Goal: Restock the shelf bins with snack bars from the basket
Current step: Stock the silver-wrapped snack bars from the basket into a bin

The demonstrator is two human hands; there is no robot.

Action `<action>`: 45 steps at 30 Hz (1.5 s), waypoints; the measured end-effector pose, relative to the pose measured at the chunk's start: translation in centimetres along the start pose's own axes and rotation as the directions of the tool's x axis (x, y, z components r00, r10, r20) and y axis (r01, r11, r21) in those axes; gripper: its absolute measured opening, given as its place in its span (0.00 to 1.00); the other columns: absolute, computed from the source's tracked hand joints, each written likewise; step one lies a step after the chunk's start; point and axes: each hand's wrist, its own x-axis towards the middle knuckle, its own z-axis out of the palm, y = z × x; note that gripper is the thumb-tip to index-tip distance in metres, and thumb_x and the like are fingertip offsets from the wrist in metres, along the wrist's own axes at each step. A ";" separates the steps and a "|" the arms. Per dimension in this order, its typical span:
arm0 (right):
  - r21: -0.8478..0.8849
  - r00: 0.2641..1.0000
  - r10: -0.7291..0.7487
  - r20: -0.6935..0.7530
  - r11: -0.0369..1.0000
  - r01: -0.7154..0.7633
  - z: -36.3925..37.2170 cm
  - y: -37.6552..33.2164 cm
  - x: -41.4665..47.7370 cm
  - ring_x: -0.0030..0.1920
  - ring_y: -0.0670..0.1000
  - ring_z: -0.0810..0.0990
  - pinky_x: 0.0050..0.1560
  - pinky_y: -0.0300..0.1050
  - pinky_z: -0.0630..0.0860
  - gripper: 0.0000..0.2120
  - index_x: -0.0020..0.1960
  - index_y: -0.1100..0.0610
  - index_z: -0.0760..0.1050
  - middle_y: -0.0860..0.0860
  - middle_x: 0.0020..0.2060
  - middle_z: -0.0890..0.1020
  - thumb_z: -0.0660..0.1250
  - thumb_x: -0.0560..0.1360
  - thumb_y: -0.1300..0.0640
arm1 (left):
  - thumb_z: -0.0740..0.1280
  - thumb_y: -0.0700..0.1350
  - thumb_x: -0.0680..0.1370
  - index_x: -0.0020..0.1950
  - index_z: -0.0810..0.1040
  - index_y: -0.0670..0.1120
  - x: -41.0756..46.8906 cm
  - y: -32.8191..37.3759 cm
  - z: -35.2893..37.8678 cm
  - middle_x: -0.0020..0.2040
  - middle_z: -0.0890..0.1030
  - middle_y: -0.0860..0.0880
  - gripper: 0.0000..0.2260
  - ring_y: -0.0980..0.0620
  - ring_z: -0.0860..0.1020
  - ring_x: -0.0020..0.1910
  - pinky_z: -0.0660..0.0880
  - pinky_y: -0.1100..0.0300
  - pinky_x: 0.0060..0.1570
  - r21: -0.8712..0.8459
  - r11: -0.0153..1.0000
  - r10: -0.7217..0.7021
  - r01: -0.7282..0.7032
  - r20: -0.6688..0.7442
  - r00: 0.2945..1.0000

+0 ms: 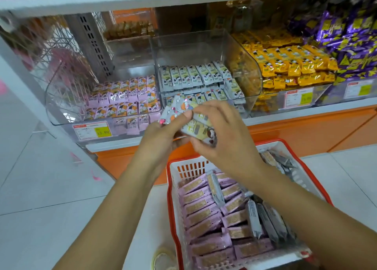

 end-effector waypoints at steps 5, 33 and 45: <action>0.039 0.966 0.248 0.074 0.967 -0.251 -0.2 0.9 6.6 0.55 0.52 0.72 0.49 0.46 0.72 0.24 0.64 0.53 0.69 0.50 0.56 0.72 0.71 0.70 0.52 | 0.68 0.50 0.74 0.56 0.80 0.48 0.5 3.3 -2.8 0.57 0.81 0.51 0.13 0.54 0.79 0.55 0.75 0.58 0.57 0.167 0.979 0.137 -0.113 -0.142 0.980; 0.062 0.984 0.170 0.055 0.983 -0.173 2.1 4.6 7.4 0.40 0.54 0.76 0.42 0.53 0.74 0.11 0.46 0.63 0.74 0.54 0.38 0.79 0.57 0.81 0.59 | 0.61 0.44 0.80 0.40 0.81 0.45 1.1 1.0 -2.4 0.38 0.83 0.51 0.12 0.53 0.81 0.40 0.79 0.52 0.49 0.689 0.667 0.453 -0.282 -0.075 0.888; -0.450 0.517 0.728 0.451 0.685 -0.573 -5.0 13.5 -16.1 0.41 0.60 0.79 0.36 0.46 0.71 0.12 0.41 0.56 0.72 0.57 0.36 0.78 0.57 0.82 0.57 | 0.60 0.43 0.80 0.33 0.68 0.39 0.2 -13.5 0.5 0.33 0.69 0.35 0.16 0.45 0.69 0.32 0.63 0.65 0.35 0.923 0.217 -0.329 -0.316 0.374 0.867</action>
